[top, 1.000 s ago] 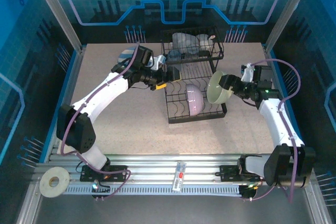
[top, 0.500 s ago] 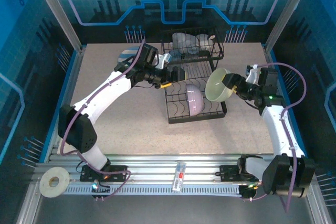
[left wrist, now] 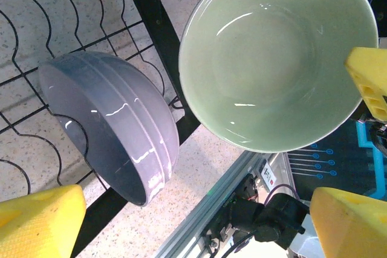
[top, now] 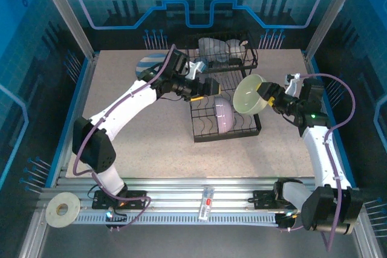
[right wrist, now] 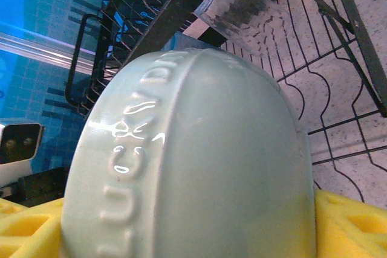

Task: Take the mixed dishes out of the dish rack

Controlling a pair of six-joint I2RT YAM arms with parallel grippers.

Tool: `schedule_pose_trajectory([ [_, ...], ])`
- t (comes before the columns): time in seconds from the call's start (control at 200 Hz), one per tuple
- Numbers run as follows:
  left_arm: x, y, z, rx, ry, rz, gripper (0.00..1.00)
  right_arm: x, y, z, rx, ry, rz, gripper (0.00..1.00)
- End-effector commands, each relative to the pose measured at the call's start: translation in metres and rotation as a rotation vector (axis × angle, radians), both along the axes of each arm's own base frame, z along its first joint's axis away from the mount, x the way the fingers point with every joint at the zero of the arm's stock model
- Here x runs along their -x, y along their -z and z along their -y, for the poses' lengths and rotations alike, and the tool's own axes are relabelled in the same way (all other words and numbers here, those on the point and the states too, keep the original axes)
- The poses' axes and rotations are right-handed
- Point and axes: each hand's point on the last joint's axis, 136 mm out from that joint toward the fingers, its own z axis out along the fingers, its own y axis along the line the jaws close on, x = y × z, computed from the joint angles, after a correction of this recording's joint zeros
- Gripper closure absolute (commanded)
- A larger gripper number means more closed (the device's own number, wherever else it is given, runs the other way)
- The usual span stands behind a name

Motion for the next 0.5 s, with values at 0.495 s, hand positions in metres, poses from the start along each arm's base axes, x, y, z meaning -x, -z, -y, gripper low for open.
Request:
schedule_pose_trajectory([
  [0.495,0.000,-0.007,0.029,0.028,0.089,-0.002,0.08,0.006,-0.071,-0.019,-0.145,-0.064,0.184,0.83],
])
